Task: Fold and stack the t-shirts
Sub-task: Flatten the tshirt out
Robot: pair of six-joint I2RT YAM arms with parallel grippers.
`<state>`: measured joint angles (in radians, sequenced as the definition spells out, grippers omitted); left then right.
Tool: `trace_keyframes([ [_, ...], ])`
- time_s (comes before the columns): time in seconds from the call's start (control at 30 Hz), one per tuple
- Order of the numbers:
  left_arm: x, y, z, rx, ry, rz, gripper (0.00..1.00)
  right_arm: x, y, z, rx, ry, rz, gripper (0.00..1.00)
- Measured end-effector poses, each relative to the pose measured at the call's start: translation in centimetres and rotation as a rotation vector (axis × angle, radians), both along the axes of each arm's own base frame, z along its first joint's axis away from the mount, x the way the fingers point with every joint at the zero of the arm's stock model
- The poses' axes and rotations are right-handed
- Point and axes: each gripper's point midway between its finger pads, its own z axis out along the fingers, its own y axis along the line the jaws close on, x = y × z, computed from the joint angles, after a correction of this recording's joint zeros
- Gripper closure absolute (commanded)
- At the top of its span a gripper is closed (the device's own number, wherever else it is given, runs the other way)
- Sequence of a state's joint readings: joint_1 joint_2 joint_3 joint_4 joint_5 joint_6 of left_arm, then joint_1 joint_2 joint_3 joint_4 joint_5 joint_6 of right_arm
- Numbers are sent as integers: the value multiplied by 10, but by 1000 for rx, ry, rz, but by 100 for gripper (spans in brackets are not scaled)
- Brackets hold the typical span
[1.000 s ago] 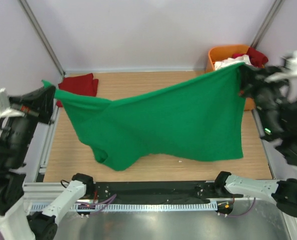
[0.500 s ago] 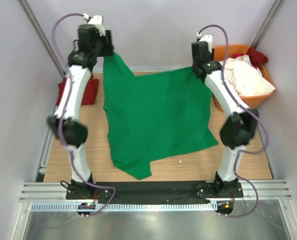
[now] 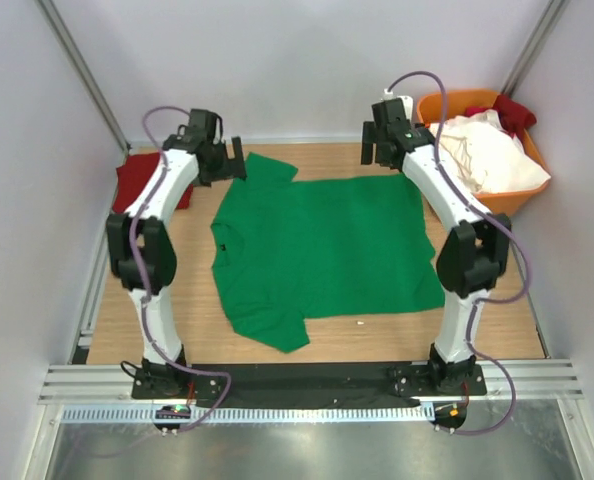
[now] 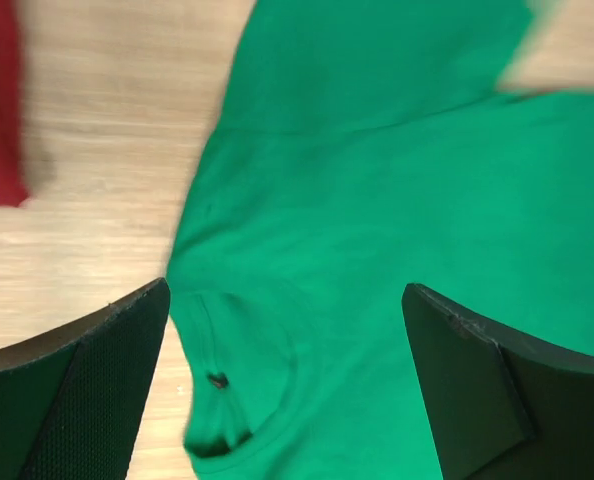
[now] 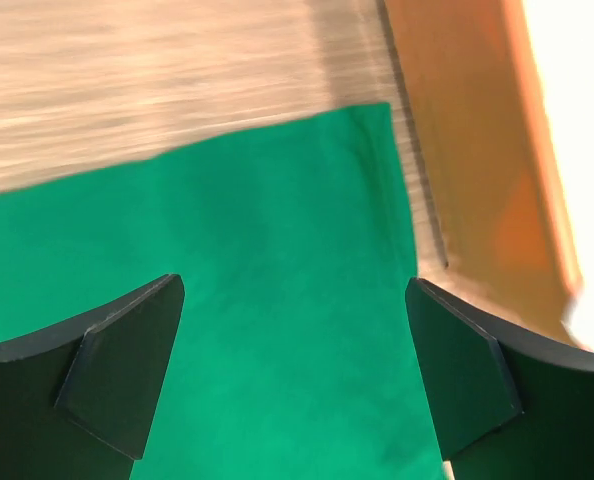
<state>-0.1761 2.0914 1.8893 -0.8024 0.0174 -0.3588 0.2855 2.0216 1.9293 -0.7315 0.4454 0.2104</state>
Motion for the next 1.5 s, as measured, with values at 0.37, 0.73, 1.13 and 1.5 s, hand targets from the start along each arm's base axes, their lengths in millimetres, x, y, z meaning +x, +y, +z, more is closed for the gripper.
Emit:
trace_keyframes([
  [0.37,-28,-25,80,-84,-241,-11,2,-66,30,31,192,-103,118,0],
  [0.73,-23,-34,-79,-27,96,4,5,-64,51,-78,230,141,160,0],
  [1.13,47,-40,-90,19,47,26,4,-9,62,-149,230,221,138,0],
  [1.5,99,4,-86,-6,0,113,4,80,74,-152,297,123,130,0],
])
